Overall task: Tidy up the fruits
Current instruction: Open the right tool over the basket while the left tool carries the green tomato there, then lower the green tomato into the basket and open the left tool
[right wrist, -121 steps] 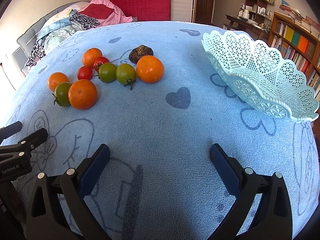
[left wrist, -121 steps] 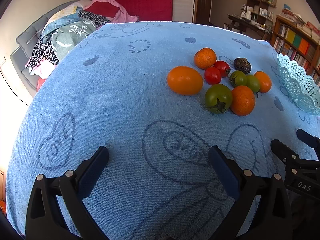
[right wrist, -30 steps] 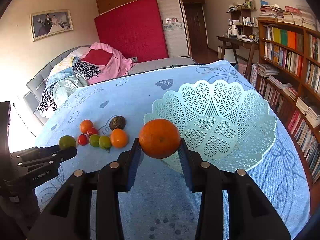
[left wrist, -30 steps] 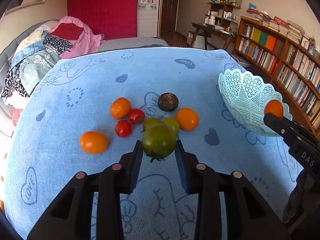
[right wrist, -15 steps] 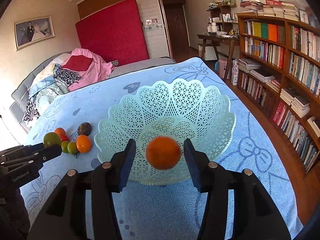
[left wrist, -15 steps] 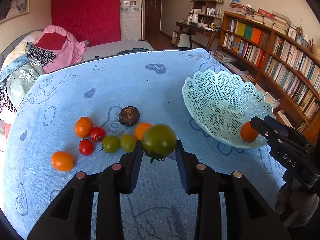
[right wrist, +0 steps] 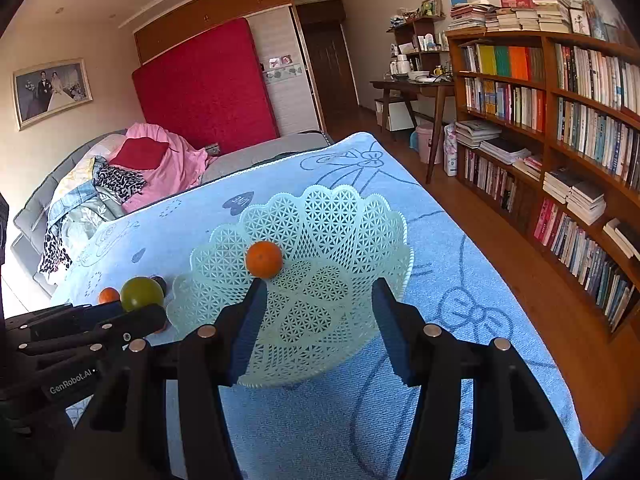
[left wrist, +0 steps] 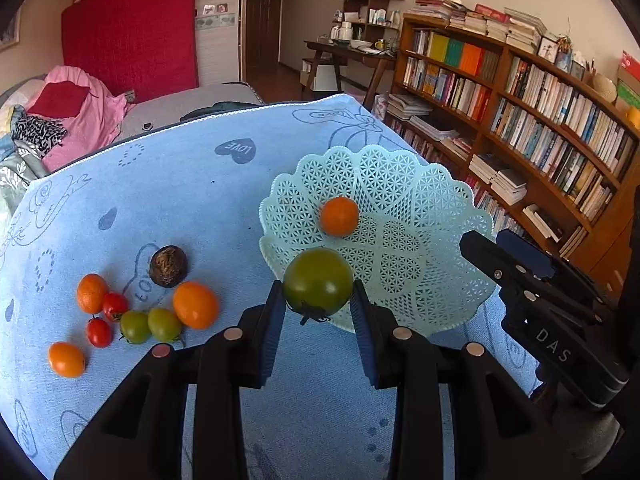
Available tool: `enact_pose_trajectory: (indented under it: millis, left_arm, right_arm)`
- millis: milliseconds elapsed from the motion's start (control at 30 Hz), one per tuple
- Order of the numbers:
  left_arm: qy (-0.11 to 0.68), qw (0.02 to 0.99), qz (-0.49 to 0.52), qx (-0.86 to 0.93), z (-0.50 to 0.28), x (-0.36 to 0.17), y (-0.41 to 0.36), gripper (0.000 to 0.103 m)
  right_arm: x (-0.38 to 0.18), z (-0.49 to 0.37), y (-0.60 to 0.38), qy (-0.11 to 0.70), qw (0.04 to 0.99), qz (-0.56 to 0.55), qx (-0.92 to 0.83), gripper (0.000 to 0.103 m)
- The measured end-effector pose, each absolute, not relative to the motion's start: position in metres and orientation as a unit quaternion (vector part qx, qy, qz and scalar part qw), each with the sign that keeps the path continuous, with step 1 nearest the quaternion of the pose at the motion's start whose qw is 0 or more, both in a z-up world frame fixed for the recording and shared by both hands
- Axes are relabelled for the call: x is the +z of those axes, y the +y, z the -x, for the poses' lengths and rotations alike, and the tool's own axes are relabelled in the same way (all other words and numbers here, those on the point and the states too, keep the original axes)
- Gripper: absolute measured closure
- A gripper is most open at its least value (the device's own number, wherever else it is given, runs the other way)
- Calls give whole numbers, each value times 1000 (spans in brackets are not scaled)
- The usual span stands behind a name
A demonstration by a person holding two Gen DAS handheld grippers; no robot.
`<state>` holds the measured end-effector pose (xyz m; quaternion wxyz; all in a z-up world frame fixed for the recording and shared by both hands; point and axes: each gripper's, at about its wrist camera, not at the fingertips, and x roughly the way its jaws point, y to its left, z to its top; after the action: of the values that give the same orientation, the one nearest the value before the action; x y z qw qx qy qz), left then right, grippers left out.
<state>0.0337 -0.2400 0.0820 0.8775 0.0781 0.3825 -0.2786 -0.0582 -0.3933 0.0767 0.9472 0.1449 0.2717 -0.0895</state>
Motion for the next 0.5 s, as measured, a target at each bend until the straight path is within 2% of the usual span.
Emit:
enact_pose_trajectory:
  millis: [133, 233, 300, 500]
  left_arm:
    - [390, 869, -77, -295, -38, 80, -256, 69]
    - [394, 865, -80, -301, -39, 77, -261, 67]
    - [394, 866, -77, -297, -39, 76, -260, 49]
    - [386, 879, -78, -269, -39, 79, -245, 38]
  right_arm:
    - [78, 60, -395, 269, 947, -148, -94, 47]
    - [79, 61, -397, 266, 947, -151, -98, 42]
    - [80, 61, -397, 266, 947, -152, -99, 41]
    - [80, 62, -395, 265, 947, -154, -96, 40]
